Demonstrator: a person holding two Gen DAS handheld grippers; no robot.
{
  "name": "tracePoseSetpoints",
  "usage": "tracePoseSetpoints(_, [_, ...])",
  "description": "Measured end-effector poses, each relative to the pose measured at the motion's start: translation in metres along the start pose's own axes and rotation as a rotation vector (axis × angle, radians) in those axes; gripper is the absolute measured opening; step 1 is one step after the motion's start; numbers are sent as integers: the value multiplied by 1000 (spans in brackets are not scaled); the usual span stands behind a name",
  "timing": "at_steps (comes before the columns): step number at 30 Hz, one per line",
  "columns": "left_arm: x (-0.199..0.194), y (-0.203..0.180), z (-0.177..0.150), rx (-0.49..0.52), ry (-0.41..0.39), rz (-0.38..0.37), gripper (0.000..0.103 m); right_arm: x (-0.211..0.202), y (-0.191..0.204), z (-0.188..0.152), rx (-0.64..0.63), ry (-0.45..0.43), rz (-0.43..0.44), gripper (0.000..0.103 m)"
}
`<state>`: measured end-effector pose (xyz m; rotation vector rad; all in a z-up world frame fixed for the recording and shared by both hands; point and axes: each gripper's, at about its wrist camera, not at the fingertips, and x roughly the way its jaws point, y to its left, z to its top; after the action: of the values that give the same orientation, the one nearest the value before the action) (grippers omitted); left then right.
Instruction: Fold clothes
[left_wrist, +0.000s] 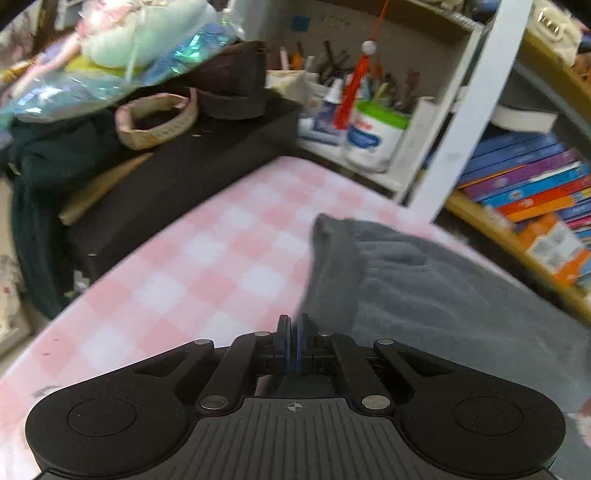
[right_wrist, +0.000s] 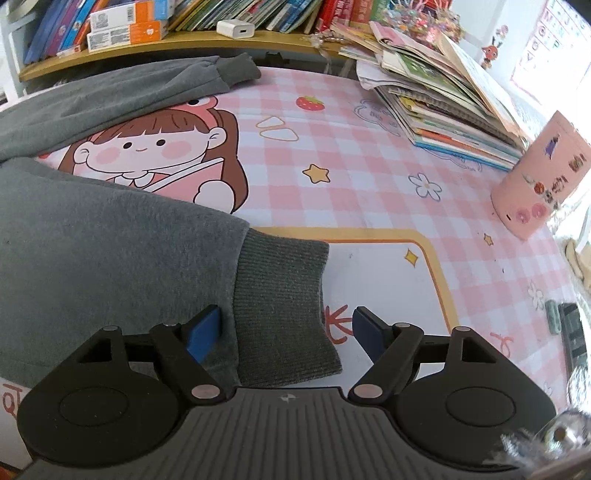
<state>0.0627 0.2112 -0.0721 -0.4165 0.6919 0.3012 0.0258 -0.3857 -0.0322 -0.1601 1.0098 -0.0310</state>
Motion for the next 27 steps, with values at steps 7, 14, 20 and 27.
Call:
tracePoseSetpoints(7, [-47,12,2,-12,-117,-83,6,1,-3,-3,31,-5,7,77])
tracePoseSetpoints(14, [-50,0,-24,36,31,-254,6,2,-1,-1,20,-10,0,78])
tracePoseSetpoints(20, [-37,29,-39,-140,60,-194,3,1,0,-1,16,-11,0,78])
tracePoseSetpoints(27, [-43,26,-43,-126,79,-187,3,7,0,5,-18,-53,-50,81])
